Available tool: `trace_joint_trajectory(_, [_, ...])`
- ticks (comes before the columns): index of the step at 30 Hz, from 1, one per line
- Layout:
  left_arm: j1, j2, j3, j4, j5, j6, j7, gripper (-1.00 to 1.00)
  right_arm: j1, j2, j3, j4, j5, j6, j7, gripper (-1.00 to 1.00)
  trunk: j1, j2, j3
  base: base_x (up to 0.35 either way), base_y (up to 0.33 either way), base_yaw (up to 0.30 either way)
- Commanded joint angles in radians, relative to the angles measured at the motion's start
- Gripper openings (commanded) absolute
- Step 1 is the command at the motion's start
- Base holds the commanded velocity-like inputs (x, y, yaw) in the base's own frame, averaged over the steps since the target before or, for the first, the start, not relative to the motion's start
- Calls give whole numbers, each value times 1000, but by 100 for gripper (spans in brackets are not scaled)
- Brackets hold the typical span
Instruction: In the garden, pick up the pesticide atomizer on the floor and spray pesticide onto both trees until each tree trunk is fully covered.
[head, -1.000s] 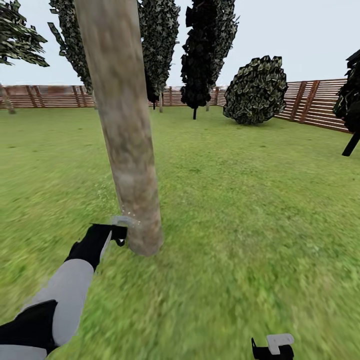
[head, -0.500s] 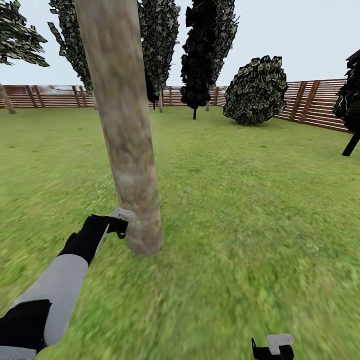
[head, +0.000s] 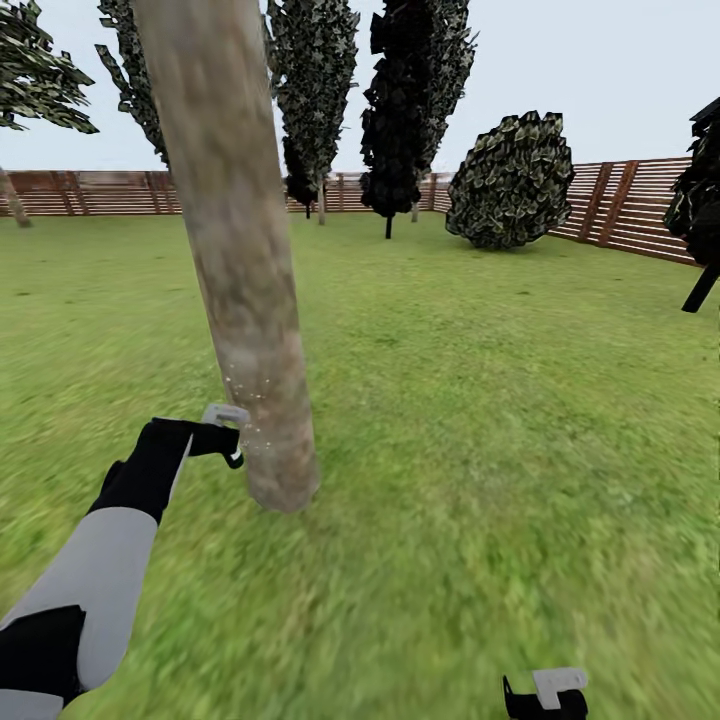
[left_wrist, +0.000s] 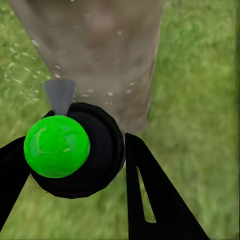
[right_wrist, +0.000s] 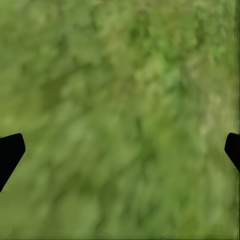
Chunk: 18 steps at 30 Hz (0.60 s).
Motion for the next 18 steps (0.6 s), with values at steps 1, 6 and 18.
trace_joint_trajectory(1, [0,0,1,0,1,0,0,-100,0,0,0,0,0,0,0,100,0,0,0,0,-265,90])
trace_joint_trajectory(6, [3,-1,1,0,-2,-1,3,-100,0,1,0,0,0,0,0,100,0,0,0,0,-271,236])
trace_joint_trajectory(18, [4,-1,0,-1,-4,0,5,-100,0,2,0,0,1,0,2,100,0,0,0,48,-273,203])
